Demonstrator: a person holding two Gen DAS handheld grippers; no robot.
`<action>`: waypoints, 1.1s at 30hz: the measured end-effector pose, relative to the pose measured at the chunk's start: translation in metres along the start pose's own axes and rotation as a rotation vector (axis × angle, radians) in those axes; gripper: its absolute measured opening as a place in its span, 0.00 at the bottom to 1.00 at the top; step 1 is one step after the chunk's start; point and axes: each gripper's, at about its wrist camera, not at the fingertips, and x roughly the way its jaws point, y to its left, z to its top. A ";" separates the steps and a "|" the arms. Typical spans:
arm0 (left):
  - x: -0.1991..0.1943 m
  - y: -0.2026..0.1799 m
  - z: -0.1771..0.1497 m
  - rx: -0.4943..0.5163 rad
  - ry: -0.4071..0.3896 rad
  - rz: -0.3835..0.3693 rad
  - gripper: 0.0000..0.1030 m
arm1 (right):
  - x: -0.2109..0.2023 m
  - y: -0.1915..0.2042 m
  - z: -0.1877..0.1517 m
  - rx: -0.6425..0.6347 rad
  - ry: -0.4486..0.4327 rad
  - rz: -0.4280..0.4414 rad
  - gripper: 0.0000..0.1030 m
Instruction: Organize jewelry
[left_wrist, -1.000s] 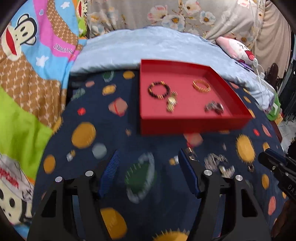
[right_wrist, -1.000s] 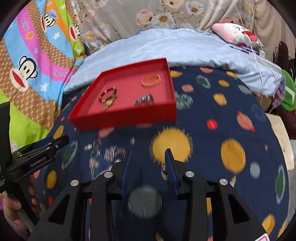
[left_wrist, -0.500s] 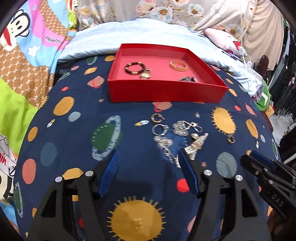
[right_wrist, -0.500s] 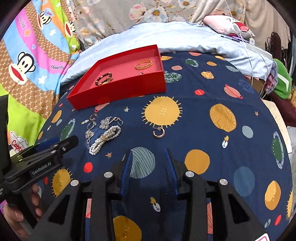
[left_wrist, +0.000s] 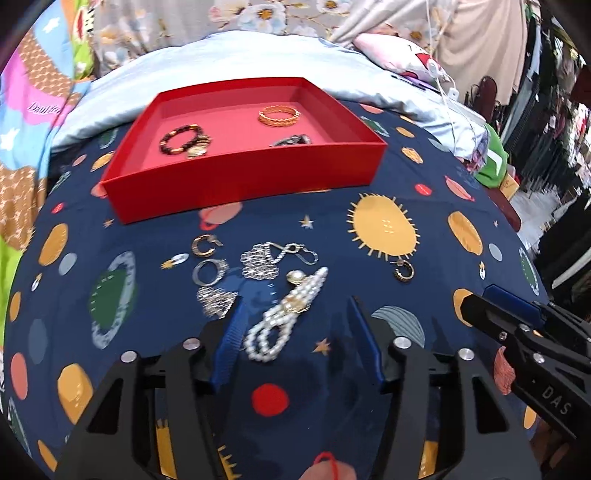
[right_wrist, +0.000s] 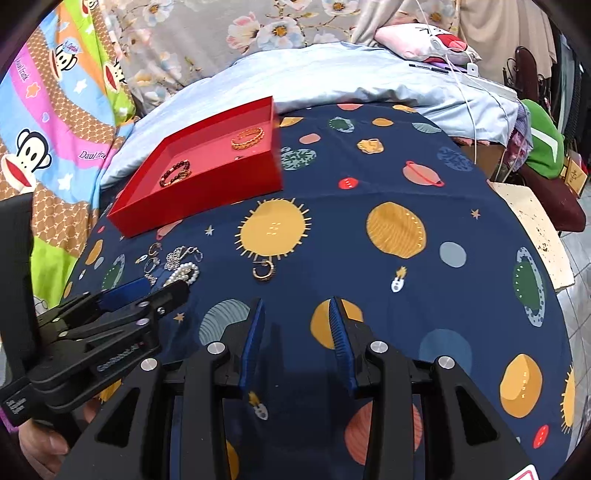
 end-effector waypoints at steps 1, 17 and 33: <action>0.005 -0.002 0.000 0.008 0.010 -0.002 0.43 | 0.000 -0.001 0.000 0.001 -0.001 -0.004 0.34; -0.025 0.026 -0.012 -0.062 -0.002 -0.009 0.17 | 0.003 0.014 -0.001 -0.021 0.014 0.037 0.34; -0.044 0.092 -0.025 -0.191 -0.006 0.071 0.17 | 0.034 0.060 0.010 -0.073 0.054 0.119 0.34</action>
